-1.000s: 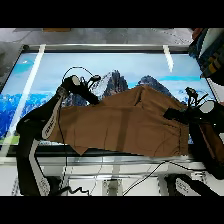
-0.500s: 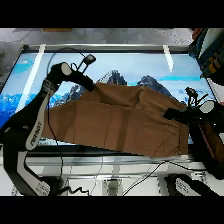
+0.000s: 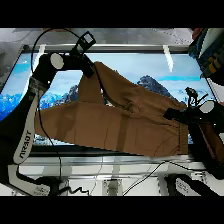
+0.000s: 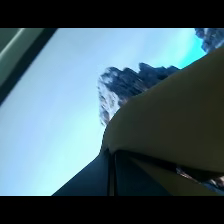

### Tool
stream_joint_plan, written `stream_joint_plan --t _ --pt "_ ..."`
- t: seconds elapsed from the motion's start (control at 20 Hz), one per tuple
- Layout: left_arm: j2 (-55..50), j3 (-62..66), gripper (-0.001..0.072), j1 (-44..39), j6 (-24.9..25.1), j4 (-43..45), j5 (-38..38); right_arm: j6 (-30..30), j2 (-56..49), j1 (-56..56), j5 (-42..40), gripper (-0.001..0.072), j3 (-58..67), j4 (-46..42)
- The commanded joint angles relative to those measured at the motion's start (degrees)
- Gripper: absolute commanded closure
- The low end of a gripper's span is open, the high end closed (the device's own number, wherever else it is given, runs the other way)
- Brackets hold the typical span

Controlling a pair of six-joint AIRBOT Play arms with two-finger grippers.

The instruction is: Fold the clothes and pants, and hang the long-sleeved shirts on hangers.

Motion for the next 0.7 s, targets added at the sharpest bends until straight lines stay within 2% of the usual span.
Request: stream_joint_plan --t 0.0,0.1,0.35,0.4,0.65 --pt "-3.5 0.0 0.0687 -0.6 5.3 0.2 11.0 0.0 0.0 0.0 0.0 0.0017 0.0 0.0" --pt "-7.0 0.0 0.0687 -1.3 5.3 0.2 17.1 0.0 0.0 0.0 -0.2 0.0017 0.1 0.0" --pt "-12.0 0.0 0.0688 -6.4 5.3 0.2 42.0 0.2 -0.1 0.0 -3.5 0.0017 0.0 0.1" --pt "-12.7 0.0 0.0688 -7.6 5.3 0.2 43.9 0.2 -0.1 0.0 -3.9 0.0017 0.0 0.1" --pt "-15.9 0.0 0.0687 -11.2 5.3 0.2 44.3 0.2 -0.1 0.0 -4.1 0.0017 0.0 0.1"
